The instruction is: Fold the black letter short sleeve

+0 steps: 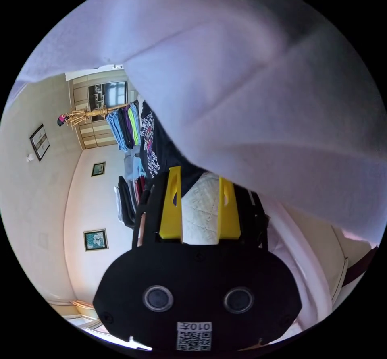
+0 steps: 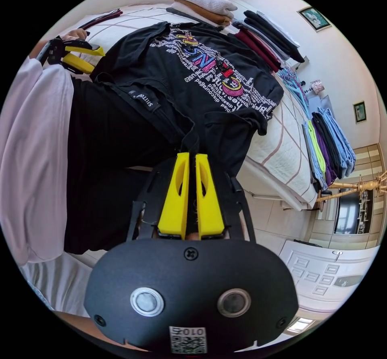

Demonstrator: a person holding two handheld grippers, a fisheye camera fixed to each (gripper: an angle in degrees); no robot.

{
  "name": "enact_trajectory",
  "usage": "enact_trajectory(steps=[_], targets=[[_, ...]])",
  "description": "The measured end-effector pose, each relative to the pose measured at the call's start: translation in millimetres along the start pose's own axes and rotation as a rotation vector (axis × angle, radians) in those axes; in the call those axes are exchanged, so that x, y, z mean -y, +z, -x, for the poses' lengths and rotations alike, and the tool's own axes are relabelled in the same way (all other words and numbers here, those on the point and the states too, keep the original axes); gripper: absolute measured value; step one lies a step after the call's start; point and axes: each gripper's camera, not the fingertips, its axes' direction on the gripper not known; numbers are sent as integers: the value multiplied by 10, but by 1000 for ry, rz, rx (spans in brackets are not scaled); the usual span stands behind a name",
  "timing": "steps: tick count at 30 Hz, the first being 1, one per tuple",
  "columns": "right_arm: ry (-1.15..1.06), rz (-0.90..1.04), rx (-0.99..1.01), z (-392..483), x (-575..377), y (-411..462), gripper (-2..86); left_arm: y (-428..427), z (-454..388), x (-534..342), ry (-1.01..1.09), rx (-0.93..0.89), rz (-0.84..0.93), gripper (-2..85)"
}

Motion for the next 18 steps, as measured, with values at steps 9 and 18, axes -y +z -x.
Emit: enact_trajectory(steps=[9, 18], targets=[[6, 5, 8, 67, 31, 28, 46, 305, -231, -97, 23, -35, -73, 63], [-35, 32, -50, 292, -24, 26, 90, 752, -376, -390, -2, -64, -22, 2]])
